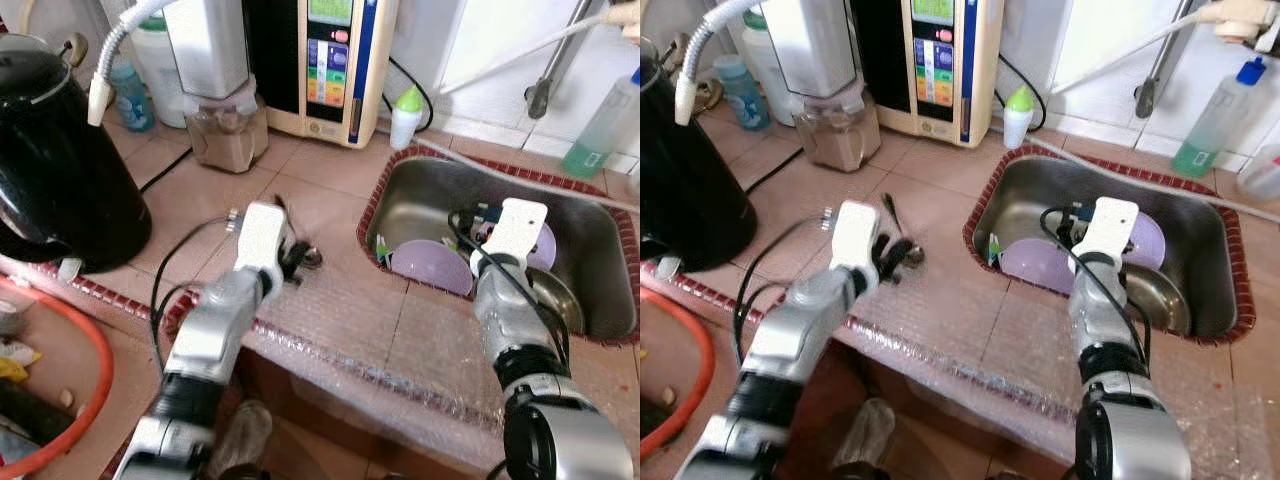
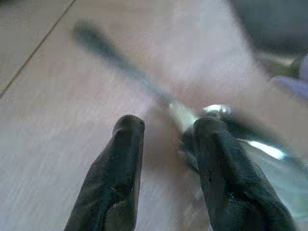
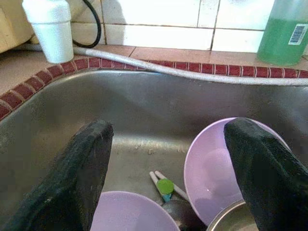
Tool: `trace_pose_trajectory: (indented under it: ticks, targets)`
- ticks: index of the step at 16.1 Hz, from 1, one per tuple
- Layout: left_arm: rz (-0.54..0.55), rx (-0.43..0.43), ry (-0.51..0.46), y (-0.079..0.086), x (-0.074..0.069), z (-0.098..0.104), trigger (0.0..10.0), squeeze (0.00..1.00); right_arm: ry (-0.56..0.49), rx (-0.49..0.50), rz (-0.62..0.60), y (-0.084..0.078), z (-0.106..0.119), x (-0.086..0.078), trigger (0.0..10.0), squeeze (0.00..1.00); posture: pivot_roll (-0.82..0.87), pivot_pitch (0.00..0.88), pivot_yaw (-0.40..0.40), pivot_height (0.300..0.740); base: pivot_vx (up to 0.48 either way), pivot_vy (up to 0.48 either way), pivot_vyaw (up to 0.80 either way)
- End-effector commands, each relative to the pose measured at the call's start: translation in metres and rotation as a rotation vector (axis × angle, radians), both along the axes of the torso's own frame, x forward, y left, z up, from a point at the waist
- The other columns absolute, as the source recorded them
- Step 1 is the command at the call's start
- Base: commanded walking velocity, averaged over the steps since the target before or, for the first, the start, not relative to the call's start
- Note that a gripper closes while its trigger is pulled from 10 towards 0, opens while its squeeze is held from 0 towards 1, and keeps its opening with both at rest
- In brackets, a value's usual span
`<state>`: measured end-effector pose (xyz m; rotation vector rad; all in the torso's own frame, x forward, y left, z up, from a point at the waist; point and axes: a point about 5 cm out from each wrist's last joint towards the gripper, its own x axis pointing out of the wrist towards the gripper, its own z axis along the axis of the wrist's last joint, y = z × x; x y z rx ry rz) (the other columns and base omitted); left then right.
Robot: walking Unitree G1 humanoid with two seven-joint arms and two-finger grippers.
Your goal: Kitchen organization
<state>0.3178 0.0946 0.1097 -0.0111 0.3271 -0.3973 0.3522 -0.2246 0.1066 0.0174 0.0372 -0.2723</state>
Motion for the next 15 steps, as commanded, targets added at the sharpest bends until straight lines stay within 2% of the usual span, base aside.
trace_pose_trajectory:
  ticks: [1, 3, 5, 8, 15]
  targets:
    - [0.010, 0.005, -0.011, 0.003, -0.001, 0.004, 10.0, 1.00, -0.006, -0.013, 0.014, 0.001, -0.001, -0.002, 10.0, 0.00, 0.01, 0.000, 0.035, 0.740, 0.000, 0.000, 0.00]
    - [0.020, 0.004, 0.013, 0.005, -0.004, 0.001, 10.0, 1.00, 0.003, -0.013, 0.016, 0.003, -0.003, -0.002, 10.0, 0.00, 0.01, 0.000, 0.032, 0.740, 0.000, 0.000, 0.00]
    - [0.023, 0.007, 0.017, 0.003, -0.001, 0.001, 10.0, 1.00, 0.007, -0.012, 0.020, 0.005, -0.004, -0.001, 10.0, 0.00, 0.01, 0.000, 0.030, 0.740, 0.000, 0.000, 0.00]
    - [0.036, 0.016, 0.009, 0.000, 0.009, 0.004, 10.0, 1.00, 0.008, -0.012, 0.024, 0.008, -0.004, -0.001, 10.0, 0.00, 0.01, 0.000, 0.030, 0.740, 0.000, 0.000, 0.00]
    - [0.021, 0.057, -0.008, 0.008, 0.032, 0.003, 10.0, 1.00, 0.010, -0.013, 0.023, 0.009, -0.005, -0.001, 10.0, 0.00, 0.00, 0.000, 0.031, 0.740, 0.000, 0.000, 0.00]
